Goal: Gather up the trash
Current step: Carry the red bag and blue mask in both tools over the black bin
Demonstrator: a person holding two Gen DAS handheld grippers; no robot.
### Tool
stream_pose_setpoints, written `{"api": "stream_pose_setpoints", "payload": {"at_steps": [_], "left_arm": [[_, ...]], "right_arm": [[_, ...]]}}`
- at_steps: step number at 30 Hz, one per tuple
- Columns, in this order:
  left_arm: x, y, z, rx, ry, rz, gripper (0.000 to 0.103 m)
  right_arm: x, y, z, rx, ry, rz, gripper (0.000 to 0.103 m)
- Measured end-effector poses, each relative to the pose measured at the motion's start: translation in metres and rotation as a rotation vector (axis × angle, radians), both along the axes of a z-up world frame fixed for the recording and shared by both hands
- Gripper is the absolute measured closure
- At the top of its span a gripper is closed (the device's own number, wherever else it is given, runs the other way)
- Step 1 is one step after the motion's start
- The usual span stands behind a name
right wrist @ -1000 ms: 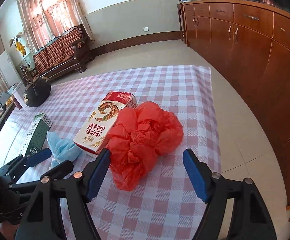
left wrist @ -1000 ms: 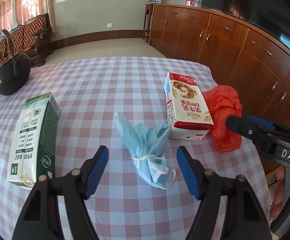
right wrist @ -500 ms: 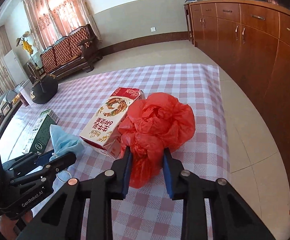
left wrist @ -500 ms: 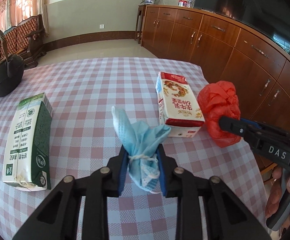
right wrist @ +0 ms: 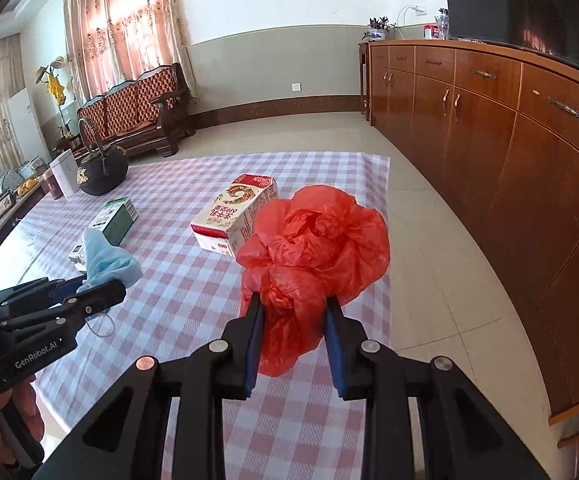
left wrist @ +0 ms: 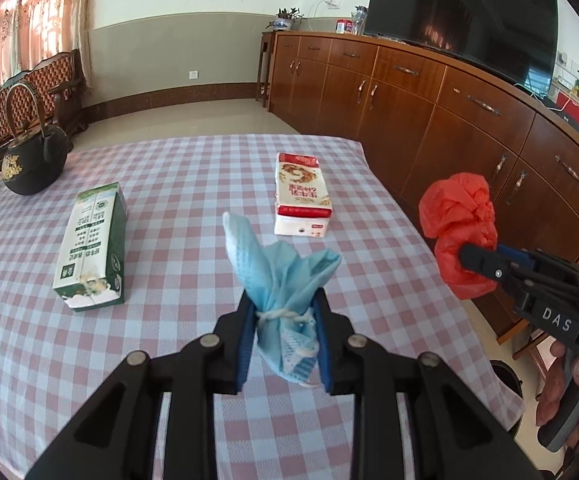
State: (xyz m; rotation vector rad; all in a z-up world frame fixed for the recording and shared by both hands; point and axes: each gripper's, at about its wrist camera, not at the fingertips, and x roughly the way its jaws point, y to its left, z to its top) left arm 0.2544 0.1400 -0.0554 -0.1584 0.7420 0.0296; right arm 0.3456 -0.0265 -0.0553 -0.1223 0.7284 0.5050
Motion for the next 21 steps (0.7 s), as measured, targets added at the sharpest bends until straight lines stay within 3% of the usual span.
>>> {"api": "stream_pose_setpoints", "payload": {"at_steps": [21], "left_arm": [[-0.101, -0.071, 0.020, -0.003, -0.037, -0.106, 0.075]], "right_arm": [[-0.146, -0.116, 0.011, -0.009, -0.033, -0.154, 0.073]]}}
